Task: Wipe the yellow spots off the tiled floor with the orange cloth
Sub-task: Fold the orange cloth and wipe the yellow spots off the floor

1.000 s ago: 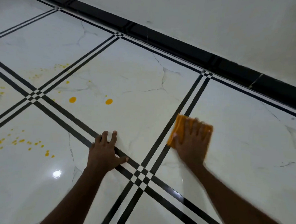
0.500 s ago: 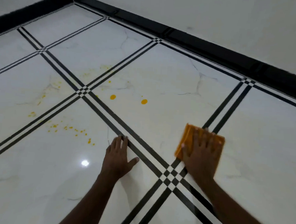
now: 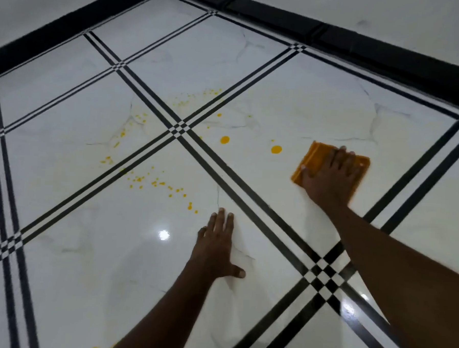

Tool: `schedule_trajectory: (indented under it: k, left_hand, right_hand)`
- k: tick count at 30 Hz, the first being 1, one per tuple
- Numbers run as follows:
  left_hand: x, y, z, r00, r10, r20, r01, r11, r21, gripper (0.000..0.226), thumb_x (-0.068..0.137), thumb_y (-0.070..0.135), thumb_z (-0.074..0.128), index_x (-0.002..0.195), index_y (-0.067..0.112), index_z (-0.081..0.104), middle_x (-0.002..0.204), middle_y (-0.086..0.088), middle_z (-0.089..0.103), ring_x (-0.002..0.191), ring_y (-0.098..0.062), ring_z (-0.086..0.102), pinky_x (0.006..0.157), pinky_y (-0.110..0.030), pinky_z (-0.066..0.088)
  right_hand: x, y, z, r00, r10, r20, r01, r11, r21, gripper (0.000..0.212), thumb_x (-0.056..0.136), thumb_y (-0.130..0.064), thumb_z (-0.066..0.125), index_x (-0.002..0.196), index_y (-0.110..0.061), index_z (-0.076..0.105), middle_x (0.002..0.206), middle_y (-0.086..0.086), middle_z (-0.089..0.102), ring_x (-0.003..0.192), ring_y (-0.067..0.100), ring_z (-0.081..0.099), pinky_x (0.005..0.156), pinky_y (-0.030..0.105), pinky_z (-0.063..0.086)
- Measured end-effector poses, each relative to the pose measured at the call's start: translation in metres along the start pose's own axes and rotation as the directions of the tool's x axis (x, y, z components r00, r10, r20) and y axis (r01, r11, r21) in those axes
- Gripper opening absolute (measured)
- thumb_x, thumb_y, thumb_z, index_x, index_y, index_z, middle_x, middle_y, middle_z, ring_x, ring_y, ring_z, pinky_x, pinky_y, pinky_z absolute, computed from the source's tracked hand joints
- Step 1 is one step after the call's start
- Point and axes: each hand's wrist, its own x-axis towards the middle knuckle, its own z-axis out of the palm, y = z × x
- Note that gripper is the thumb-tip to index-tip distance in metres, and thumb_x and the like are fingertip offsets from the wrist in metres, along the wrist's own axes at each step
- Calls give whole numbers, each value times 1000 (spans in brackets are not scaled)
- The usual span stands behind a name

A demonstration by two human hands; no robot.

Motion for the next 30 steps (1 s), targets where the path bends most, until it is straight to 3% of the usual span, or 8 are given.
schedule_trajectory:
  k: [4,9,12,15,21,26,28,30]
  left_hand:
    - [-3,-1,4,998,-41,-56,39,999,-35,141,67,60,81,157,14,-17,165,-11,-22,154,-29,-15,124,-44,5]
    - [-29,-1,18,953,-257,-160,225,955,-192,133,70,70,70,158,8,-9,167,-12,-9,155,-28,-6,125,-38,6]
    - [-29,4,22,919,-356,-167,310,917,-251,140,66,71,73,157,2,-7,167,-16,-6,155,-30,-3,126,-41,10]
    - [-24,5,21,910,-385,-153,346,909,-232,142,64,71,75,157,1,-6,166,-17,-8,155,-31,-4,125,-42,12]
    - [-33,-6,22,929,-346,-132,303,916,-264,138,67,74,70,158,8,-11,167,-10,-14,155,-25,-8,126,-38,11]
    - [-36,-7,25,895,-413,-171,342,879,-333,140,64,76,71,158,8,-7,167,-11,-8,155,-27,-5,125,-39,10]
    - [-42,-10,32,878,-447,-170,361,852,-378,141,63,79,68,158,5,-5,167,-13,-5,155,-28,-3,124,-39,9]
    - [-55,-15,35,855,-486,-180,393,835,-386,137,67,80,63,158,3,-4,167,-15,-2,155,-29,-2,124,-39,10]
  right_hand:
    - [-17,-88,27,894,-433,110,437,899,-13,93,88,-66,28,158,-5,30,165,22,29,152,45,27,122,66,15]
    - [-68,-58,25,797,-593,113,598,802,-9,86,94,-67,33,160,-13,29,168,12,26,155,37,23,125,61,11]
    - [-23,-54,21,853,-515,84,520,851,-69,86,95,-69,26,158,-11,35,166,16,31,152,40,30,123,63,17]
    - [24,-90,16,927,-361,99,365,931,-18,92,90,-69,27,159,-8,30,166,21,27,153,44,24,122,65,9]
    - [-52,-129,36,704,-689,173,696,717,20,89,92,-71,22,161,-16,28,169,11,26,156,37,23,125,62,13]
    - [0,-70,20,896,-437,75,443,892,-89,86,94,-69,30,158,-12,34,165,19,32,150,45,32,121,63,16]
    - [-15,-93,18,894,-444,65,447,893,-56,78,92,-62,41,153,-13,42,158,23,41,144,48,38,119,66,19]
    - [-61,-133,28,807,-590,19,591,807,-18,64,89,-56,46,141,-19,54,144,20,55,134,46,48,114,69,29]
